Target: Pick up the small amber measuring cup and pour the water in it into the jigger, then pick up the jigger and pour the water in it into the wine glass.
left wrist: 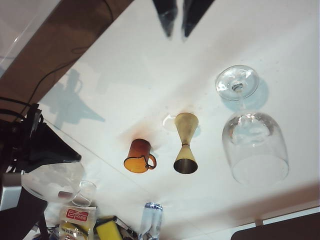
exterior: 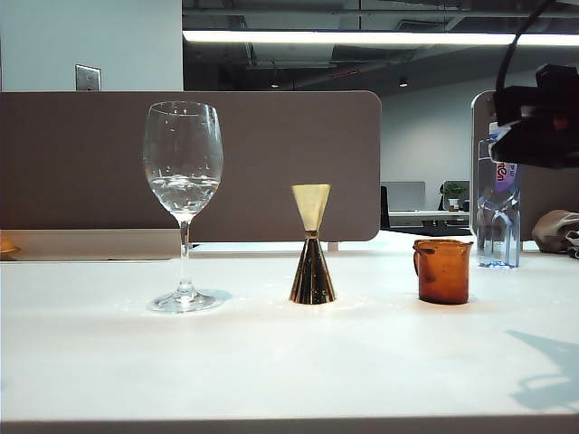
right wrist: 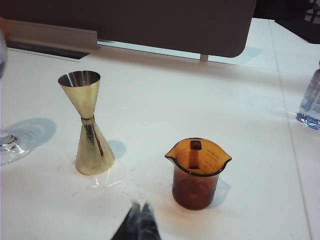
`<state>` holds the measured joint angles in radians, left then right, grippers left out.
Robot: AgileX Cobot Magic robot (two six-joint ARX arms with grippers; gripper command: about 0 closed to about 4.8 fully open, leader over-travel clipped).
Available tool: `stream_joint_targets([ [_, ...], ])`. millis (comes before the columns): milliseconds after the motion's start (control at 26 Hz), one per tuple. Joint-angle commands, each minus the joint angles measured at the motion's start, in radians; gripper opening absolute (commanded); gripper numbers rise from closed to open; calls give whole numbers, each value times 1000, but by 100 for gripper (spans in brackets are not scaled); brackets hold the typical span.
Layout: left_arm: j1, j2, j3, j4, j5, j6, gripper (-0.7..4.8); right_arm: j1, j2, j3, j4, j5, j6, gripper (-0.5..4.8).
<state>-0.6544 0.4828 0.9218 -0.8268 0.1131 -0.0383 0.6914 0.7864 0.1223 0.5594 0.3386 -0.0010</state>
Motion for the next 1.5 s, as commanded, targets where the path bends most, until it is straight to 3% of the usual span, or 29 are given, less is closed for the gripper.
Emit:
stream_joint_targets([
  [38,-1,0,3,13,3,4,26,0,0,4,13,0,1,-5],
  [307,-1,0,3,13,4,4,26,0,-8,4,12,0,1,-5],
  [538,-1,0,3,13,4,4,26,-34,-144,4,-102,0,-4,-5],
  [960,-1,1,3,13,3,4,26,-330,-480,4,-174,-24,0,-5],
  [1113,-1,1,3,13,3,4,26,-479,-615,4,-291,-27,1,-5],
  [1344,-1,1,3,13,3,4,26,-567,-700,-9,-418,-27,6,-5],
  [1497,-1,1,3,13,3,4,26,-584,-731,-68,-418,-93,28,-5],
])
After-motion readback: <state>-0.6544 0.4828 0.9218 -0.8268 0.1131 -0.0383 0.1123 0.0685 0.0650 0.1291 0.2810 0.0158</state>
